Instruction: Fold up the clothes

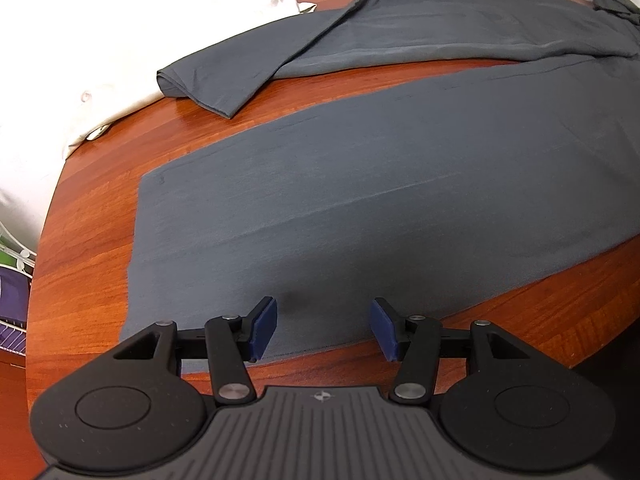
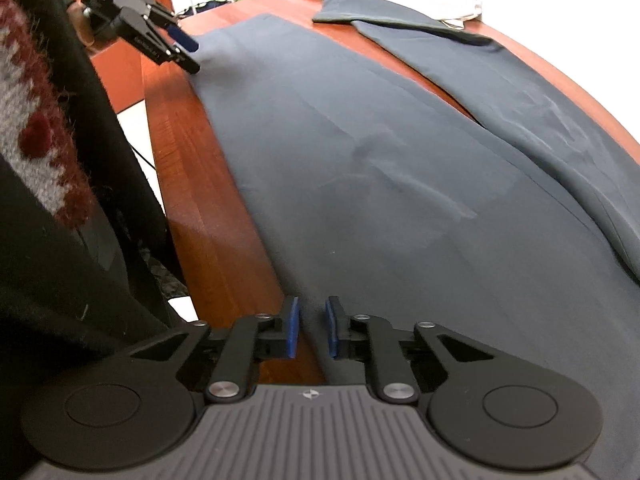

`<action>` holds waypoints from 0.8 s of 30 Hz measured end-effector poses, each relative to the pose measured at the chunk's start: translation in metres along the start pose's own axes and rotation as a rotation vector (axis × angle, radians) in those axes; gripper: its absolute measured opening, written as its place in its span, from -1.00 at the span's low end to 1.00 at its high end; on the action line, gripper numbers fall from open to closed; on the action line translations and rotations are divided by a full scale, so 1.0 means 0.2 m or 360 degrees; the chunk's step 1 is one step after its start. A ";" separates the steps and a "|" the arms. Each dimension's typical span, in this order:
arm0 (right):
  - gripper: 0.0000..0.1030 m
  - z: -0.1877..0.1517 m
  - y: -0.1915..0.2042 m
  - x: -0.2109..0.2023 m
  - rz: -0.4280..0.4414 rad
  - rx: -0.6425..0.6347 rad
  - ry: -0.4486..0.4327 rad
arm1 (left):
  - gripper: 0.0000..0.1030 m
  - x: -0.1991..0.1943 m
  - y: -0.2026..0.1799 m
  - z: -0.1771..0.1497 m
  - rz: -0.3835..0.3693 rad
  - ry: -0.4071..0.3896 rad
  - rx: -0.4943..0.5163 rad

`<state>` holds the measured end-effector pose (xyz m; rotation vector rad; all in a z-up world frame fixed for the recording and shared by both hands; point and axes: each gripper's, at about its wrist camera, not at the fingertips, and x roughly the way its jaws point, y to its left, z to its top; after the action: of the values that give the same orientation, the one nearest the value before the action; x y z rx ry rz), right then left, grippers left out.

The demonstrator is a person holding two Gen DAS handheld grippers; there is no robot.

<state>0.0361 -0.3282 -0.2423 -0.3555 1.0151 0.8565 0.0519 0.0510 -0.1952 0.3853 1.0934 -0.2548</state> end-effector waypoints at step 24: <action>-0.74 0.12 -0.28 -0.07 -0.0294 0.0369 -0.0136 | 0.02 0.01 0.00 0.02 0.0038 -0.0003 -0.0017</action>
<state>0.0886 -0.3559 -0.2243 -0.2100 0.9742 0.5763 0.0556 0.0504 -0.1946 0.3881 1.0875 -0.2282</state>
